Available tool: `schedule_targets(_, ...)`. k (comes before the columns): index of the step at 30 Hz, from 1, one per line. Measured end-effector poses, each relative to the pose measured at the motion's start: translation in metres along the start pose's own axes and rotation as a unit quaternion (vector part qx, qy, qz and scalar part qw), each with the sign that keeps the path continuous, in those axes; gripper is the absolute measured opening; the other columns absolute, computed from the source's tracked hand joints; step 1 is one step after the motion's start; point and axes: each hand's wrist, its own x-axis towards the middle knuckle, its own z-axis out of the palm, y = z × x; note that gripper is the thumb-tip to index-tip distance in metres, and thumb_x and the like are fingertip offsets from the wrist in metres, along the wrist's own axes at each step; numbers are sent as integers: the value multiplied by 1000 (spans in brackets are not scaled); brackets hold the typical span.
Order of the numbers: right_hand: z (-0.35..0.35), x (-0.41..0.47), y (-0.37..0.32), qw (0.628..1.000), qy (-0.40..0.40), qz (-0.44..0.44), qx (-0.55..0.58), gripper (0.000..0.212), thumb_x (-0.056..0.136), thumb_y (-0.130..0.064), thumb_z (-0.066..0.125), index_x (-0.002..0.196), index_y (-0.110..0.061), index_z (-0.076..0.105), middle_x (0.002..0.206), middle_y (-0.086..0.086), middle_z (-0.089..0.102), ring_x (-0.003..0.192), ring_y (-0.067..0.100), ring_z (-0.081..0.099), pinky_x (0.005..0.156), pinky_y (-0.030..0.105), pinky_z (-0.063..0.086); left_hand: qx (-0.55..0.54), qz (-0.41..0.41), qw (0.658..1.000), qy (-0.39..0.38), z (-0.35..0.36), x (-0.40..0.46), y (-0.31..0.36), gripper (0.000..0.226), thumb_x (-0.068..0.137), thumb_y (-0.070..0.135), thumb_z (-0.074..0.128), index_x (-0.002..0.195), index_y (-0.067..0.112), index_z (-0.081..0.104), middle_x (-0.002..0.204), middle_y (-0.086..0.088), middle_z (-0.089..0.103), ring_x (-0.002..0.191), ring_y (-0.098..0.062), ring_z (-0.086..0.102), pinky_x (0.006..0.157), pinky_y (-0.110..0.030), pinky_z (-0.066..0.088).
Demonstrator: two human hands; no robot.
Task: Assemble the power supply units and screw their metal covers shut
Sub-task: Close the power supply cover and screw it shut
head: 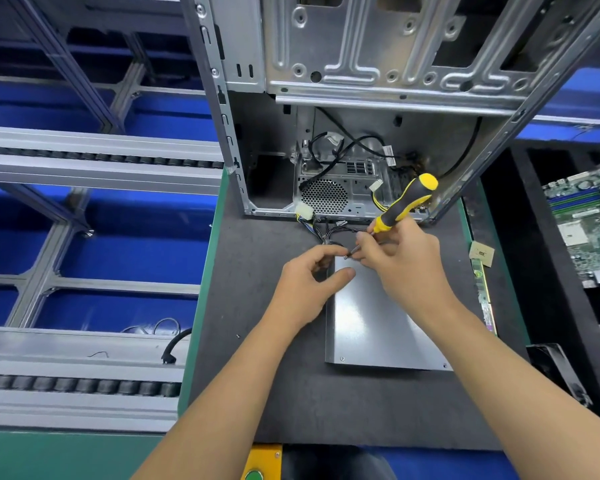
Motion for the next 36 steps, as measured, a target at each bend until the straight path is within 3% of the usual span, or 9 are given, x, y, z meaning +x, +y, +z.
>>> schedule_targets(8,-1,0,-11,978,-52,-97,-178,16,90,-21,70,89,-24,54,79,-3,71,81,22,69,80,44,54,52,68,996,39,3,2,5,13,86,15,75,98,22,76,75,-5,60,70,-7,51,68,-15,43)
schedule_targets(16,-1,4,-22,969,-59,-72,-227,24,86,-31,74,88,-25,51,74,-10,65,80,23,64,76,41,52,167,139,971,95,9,6,4,8,85,16,71,86,9,74,68,-6,66,64,-30,58,61,-43,51)
schedule_targets(18,-5,4,-27,971,-71,-83,-212,37,81,-32,79,104,-24,50,88,-9,63,88,17,63,78,33,50,187,146,967,91,8,8,3,7,85,13,71,85,6,74,63,-6,63,61,-31,57,58,-43,50)
schedule_targets(21,-24,4,-51,964,-78,-210,-139,73,76,-19,81,134,-31,38,120,-3,47,107,2,50,87,10,38,161,140,974,73,5,9,4,6,86,16,75,88,11,76,62,9,64,61,-14,59,58,-31,50)
schedule_targets(24,-47,14,-77,912,-136,-280,-266,48,84,-16,70,127,-26,52,109,-4,54,98,9,53,83,18,40,138,132,979,66,6,11,3,10,86,18,76,94,13,78,78,1,74,71,-13,68,67,-33,55)
schedule_targets(27,-50,19,-98,838,-179,-269,-439,15,96,-25,60,106,-15,62,94,2,58,96,27,56,78,28,34,124,122,982,70,7,12,1,10,86,18,76,94,14,79,83,3,75,73,-4,67,70,-21,53)
schedule_targets(30,-40,13,-115,760,-142,-219,-595,38,97,-56,44,90,-19,46,70,3,40,77,29,48,69,34,37,101,98,988,63,8,9,1,12,86,18,77,97,15,79,82,8,73,75,2,64,72,-11,49)
schedule_targets(34,-37,11,-121,803,-238,-172,-519,23,97,-37,53,98,-20,37,98,5,47,86,31,52,73,41,46,65,42,997,25,4,5,0,25,80,22,83,103,21,75,89,7,71,86,-8,66,83,-25,55)
schedule_targets(36,-33,12,-121,782,-253,-183,-540,22,99,-32,54,99,-21,35,101,6,47,94,31,54,77,43,47,52,24,998,17,3,2,0,29,78,24,83,104,28,72,97,3,72,94,-16,67,89,-34,55)
